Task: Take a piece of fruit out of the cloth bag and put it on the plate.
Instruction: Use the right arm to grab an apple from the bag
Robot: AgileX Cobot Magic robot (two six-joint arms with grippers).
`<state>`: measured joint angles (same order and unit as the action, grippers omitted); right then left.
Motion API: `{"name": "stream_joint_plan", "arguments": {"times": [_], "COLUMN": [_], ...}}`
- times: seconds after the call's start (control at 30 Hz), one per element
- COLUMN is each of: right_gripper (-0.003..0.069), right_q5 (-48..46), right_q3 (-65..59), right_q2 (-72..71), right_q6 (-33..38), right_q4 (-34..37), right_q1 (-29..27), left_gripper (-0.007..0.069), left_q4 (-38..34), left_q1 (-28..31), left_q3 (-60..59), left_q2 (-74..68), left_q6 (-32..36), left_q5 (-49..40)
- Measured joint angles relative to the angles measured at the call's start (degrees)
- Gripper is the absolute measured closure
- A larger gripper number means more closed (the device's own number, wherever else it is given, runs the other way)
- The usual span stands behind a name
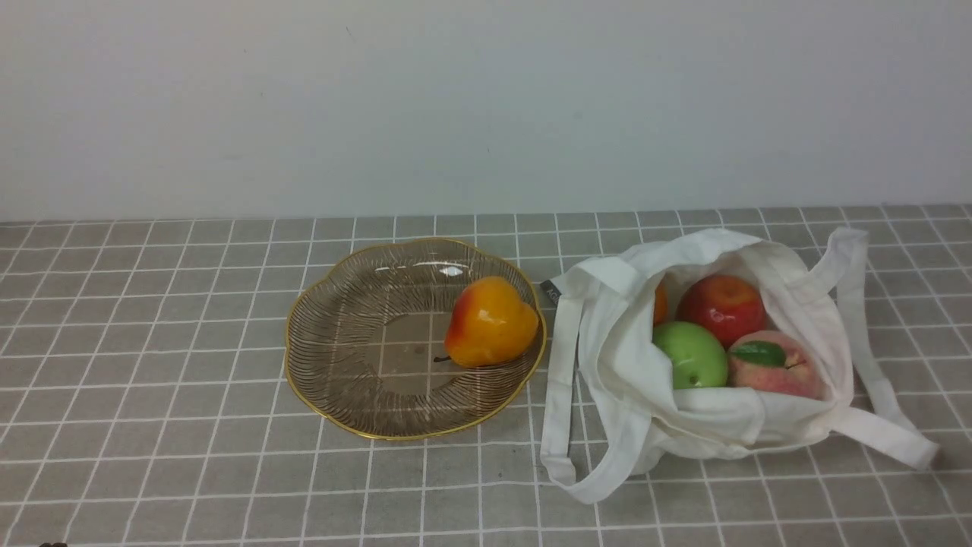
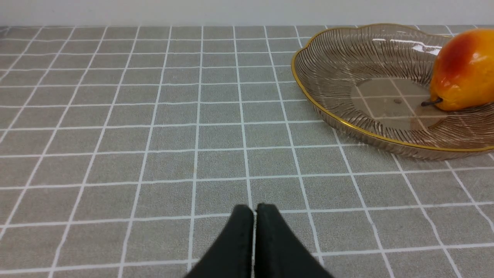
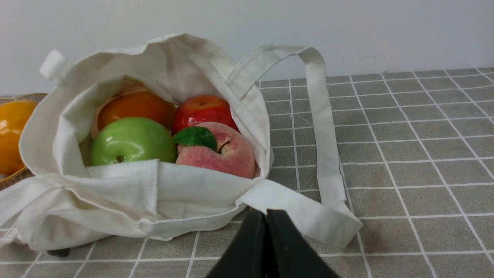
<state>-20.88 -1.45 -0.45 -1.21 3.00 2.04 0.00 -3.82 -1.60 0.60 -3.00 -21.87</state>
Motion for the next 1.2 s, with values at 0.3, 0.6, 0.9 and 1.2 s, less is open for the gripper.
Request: {"name": "stream_joint_plan", "arguments": {"times": [0.3, 0.6, 0.9, 1.2], "right_gripper": [0.0673, 0.0673, 0.0673, 0.0673], "right_q5": [0.0, 0.1, 1.3, -5.7], "right_q3": [0.0, 0.0, -0.2, 5.3], "right_q2": [0.0, 0.0, 0.0, 0.0], "right_q6": [0.0, -1.0, -19.9, -10.2], "right_q4": [0.0, 1.5, 36.7, 43.6], "right_q1": [0.0, 0.0, 0.0, 0.0], "left_gripper": [0.0632, 0.0632, 0.0632, 0.0632], "left_q4": [0.0, 0.0, 0.0, 0.0], "left_q1": [0.0, 0.0, 0.0, 0.0], "left_q3": [0.0, 0.0, 0.0, 0.0], "left_q2": [0.0, 0.0, 0.0, 0.0], "left_q6": [0.0, 0.0, 0.0, 0.0], "left_q5": [0.0, 0.0, 0.0, 0.0]}}
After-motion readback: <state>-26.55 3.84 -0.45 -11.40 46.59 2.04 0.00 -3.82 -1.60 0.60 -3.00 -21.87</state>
